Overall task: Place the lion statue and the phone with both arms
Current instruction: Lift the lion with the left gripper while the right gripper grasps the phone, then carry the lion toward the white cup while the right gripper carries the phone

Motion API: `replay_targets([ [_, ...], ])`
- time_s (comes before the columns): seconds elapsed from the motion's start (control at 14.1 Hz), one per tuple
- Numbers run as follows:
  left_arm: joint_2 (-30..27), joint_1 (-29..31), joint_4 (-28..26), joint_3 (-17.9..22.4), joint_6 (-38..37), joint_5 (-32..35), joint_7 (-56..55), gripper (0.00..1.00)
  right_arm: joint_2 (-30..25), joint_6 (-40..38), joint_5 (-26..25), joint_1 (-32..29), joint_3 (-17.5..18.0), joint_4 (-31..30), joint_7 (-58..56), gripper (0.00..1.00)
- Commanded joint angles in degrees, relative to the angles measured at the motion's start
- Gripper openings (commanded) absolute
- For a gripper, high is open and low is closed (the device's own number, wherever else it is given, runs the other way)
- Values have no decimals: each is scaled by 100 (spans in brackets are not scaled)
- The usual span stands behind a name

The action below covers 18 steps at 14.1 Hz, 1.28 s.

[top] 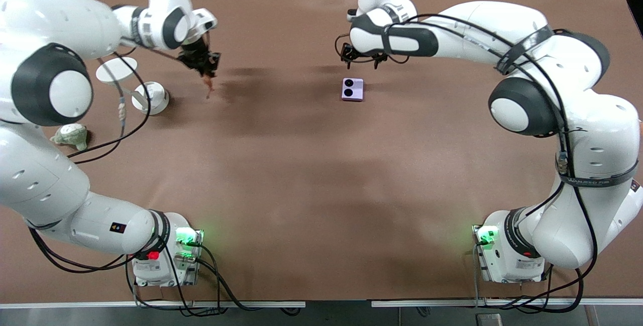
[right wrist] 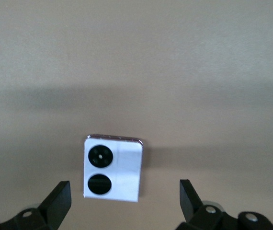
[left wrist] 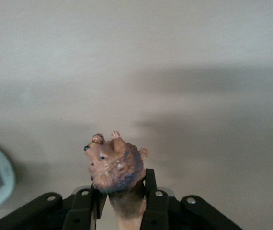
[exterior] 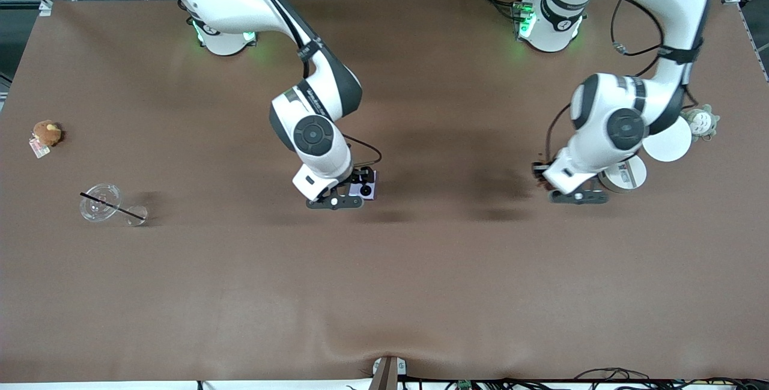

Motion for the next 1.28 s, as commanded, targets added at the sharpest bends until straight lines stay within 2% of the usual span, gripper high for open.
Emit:
replay_targets([
  [0.0,-24,385,-571,-62,785,65,461,0,299,322,44,181,-69,131,544,100],
  [0.21,275,447,-545,-54,1015,65,648,0,537,367,-79,225,-78,166,738,100],
  [0.64,293,588,-572,-36,954,706,841,0,766,463,-228,349,-87,298,1248,100],
  [0.99,346,667,-598,-45,919,751,841,0,880,622,-228,384,-87,298,1310,100],
  [1.21,381,728,-598,-45,919,759,859,6,942,639,-228,384,-87,298,1311,100],
])
